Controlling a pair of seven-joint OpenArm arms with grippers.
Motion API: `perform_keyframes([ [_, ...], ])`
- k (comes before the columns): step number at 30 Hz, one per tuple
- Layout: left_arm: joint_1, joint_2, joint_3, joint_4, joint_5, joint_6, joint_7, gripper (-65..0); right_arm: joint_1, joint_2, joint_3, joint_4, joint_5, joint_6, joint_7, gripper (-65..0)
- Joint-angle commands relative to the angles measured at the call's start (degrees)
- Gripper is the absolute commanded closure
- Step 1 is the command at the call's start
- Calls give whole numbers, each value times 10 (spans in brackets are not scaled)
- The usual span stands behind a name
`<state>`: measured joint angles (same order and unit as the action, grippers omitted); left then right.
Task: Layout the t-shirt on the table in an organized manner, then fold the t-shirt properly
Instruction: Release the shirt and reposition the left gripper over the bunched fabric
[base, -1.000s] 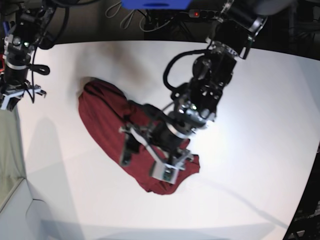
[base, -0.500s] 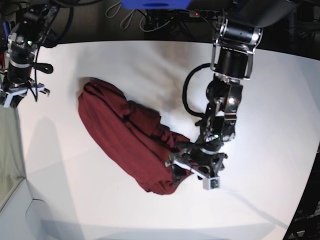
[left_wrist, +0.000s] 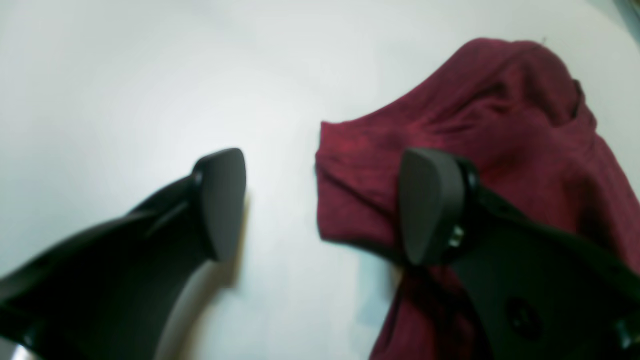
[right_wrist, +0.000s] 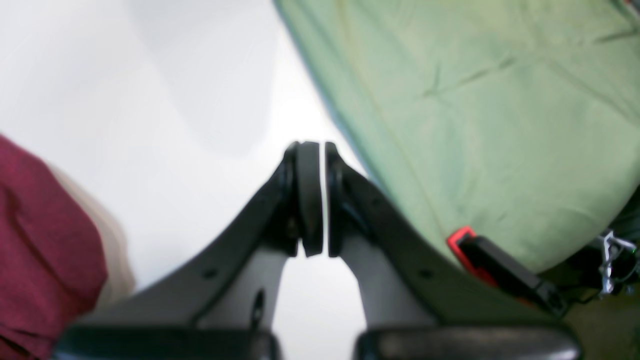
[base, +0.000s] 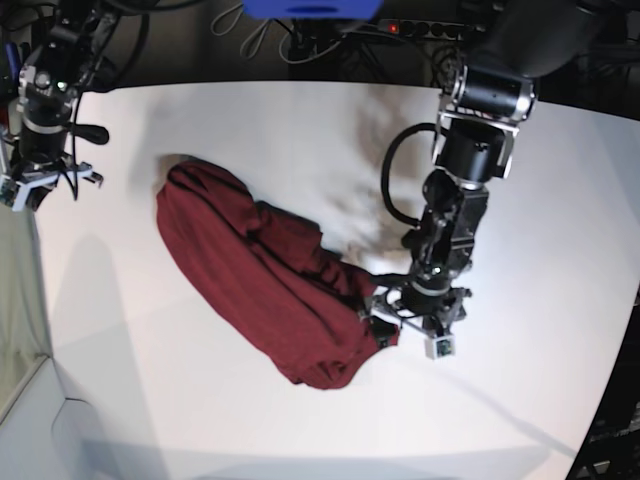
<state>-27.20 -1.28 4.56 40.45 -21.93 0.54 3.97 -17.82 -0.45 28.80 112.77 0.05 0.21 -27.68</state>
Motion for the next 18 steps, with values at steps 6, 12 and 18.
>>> perform_keyframes([
  [6,-39,11,3,-65,0,-4,-52,-463,5,6,2,2,-1,2,19,0],
  [12,-39,28,5,-81,4,-5,-57,-463,6,8,2,2,-1,2,19,0],
  [18,-39,33,43,-81,5,-5,-56,-461,6,8,1,2,-1,2,19,0],
])
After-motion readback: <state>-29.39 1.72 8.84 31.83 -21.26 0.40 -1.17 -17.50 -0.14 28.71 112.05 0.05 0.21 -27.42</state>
